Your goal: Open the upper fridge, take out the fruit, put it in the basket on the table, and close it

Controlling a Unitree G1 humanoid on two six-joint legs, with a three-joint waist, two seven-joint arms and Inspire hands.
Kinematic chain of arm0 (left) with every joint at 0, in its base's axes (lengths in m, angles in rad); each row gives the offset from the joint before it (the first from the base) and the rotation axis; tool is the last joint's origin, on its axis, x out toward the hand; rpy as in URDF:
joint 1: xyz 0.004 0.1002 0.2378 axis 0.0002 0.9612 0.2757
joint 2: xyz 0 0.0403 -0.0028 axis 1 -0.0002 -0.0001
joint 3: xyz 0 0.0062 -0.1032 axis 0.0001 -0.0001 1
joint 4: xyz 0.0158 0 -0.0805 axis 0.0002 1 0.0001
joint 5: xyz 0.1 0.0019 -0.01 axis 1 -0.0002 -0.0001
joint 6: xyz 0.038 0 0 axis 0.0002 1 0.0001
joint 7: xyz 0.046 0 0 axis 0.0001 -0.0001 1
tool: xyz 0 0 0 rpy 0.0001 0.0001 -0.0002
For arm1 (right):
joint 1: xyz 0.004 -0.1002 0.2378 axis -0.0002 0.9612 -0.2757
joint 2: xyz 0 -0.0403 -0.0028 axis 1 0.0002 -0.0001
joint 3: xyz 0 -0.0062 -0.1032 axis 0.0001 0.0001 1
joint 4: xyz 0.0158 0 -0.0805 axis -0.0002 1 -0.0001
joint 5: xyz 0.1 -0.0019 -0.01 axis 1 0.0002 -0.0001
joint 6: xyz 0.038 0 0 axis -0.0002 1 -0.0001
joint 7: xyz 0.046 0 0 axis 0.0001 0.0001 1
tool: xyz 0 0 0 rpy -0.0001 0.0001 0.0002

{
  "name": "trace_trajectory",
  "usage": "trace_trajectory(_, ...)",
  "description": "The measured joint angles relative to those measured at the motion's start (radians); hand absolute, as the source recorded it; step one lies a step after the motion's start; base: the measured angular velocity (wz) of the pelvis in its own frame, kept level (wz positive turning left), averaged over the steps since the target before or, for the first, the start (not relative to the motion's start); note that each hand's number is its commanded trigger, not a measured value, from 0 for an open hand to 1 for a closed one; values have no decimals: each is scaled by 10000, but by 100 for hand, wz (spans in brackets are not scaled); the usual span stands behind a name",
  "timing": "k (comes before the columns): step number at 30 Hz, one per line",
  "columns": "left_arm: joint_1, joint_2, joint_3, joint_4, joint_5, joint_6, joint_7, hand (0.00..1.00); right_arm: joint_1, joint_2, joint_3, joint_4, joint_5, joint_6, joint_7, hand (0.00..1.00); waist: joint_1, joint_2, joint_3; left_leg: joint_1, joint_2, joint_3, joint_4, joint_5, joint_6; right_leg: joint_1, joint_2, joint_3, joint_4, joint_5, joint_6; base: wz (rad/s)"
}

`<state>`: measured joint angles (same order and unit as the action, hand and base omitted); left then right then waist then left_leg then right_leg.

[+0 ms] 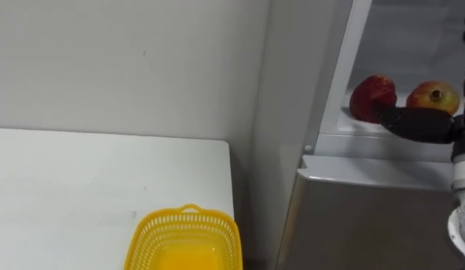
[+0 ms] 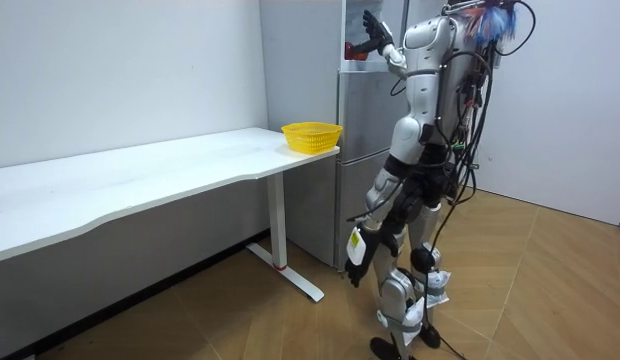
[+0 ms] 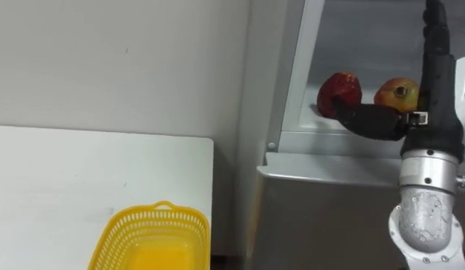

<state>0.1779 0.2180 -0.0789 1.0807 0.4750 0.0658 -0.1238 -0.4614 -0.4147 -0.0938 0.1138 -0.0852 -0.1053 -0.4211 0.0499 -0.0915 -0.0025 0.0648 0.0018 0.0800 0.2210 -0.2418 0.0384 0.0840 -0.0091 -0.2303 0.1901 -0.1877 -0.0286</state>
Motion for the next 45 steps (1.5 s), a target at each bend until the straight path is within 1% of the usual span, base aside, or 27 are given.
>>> trace_trajectory(1,-7,0,5,-4,0,-1,-13,0,0,-61,17,52,0,36,30,0,36,-11,-5,1,0,1,8,0,-1,0,-1,0,0,0,0,0)
trace_trajectory(2,-30,3,31,-9,2,-2,-41,0,-15,-181,33,119,-4,114,130,0,87,-38,7,-3,-2,-8,18,1,-1,11,-2,-12,-2,0,0,0)
trace_trajectory(3,-33,18,131,-19,82,-8,-82,0,-162,-217,38,391,-40,112,234,0,104,-79,26,-4,-3,-12,32,3,-3,14,-2,-20,-2,0,0,0)
trace_trajectory(6,-33,87,300,-31,200,-14,-184,0,-384,-224,38,779,-55,123,342,0,121,-194,35,-27,-3,-53,33,4,-5,16,-10,-140,-3,0,0,5)
trace_trajectory(8,-51,108,303,-34,240,-14,-243,0,-389,-227,39,781,-53,122,377,0,127,-215,40,-28,-8,-75,35,4,-5,22,-18,-178,-4,0,0,2)
trace_trajectory(13,-125,246,366,-33,300,-33,-351,0,-586,-247,94,1134,24,116,614,0,335,-278,81,-23,-12,-99,34,4,-4,16,-21,-180,-14,-1,1,0)
trace_trajectory(17,-114,281,612,-33,301,-37,-428,0,-686,-285,154,1236,66,115,744,0,404,-287,80,-21,-15,-125,43,4,-4,7,-20,-183,-35,-1,1,1)
trace_trajectory(20,-48,282,741,-33,295,-37,-457,0,-838,-433,308,1480,71,109,772,0,400,-279,84,-54,-23,-171,119,4,-4,19,-31,-231,-38,0,1,5)
trace_trajectory(23,-41,283,750,-33,296,-37,-461,0,-967,-485,312,1596,70,109,919,0,388,-258,82,-116,-38,-265,171,4,-4,18,-43,-294,-37,0,0,7)
trace_trajectory(26,-20,275,751,-45,295,-36,-463,0,-972,-499,329,1615,73,109,1078,0,398,-218,64,-123,-39,-287,190,4,-4,31,-46,-349,-29,1,-1,2)
trace_trajectory(32,138,263,759,-377,300,-36,-489,0,-973,-516,349,1657,341,109,1403,0,417,-134,19,-153,-37,-284,162,4,-4,20,-40,-277,-21,3,-3,0)
trace_trajectory(34,129,267,770,-537,302,-36,-562,0,-973,-528,356,1699,466,108,1479,0,416,-122,21,-149,-38,-284,176,4,-4,21,-40,-273,-21,3,-4,0)
trace_trajectory(37,102,260,770,-724,398,-34,-586,0,-977,-650,444,1910,841,101,1635,0,420,-118,21,-111,-41,-280,178,5,-4,47,-40,-235,-22,3,-4,0)
trace_trajectory(40,109,258,769,-726,391,58,-587,0,-977,-669,521,2077,1336,108,2053,0,376,-114,30,-27,-43,-277,160,5,-4,110,-44,-233,-23,3,-4,0)
trace_trajectory(42,114,256,768,-750,388,281,-584,0,-977,-677,527,2249,2010,269,2348,0,346,-126,22,-11,-43,-281,62,4,-3,152,-45,-245,-26,2,-3,0)
trace_trajectory(45,158,258,760,-794,390,479,-603,0,-978,-700,513,2380,2647,442,2675,0,306,-138,13,3,-44,-283,42,4,-3,167,-45,-249,-27,2,-2,0)
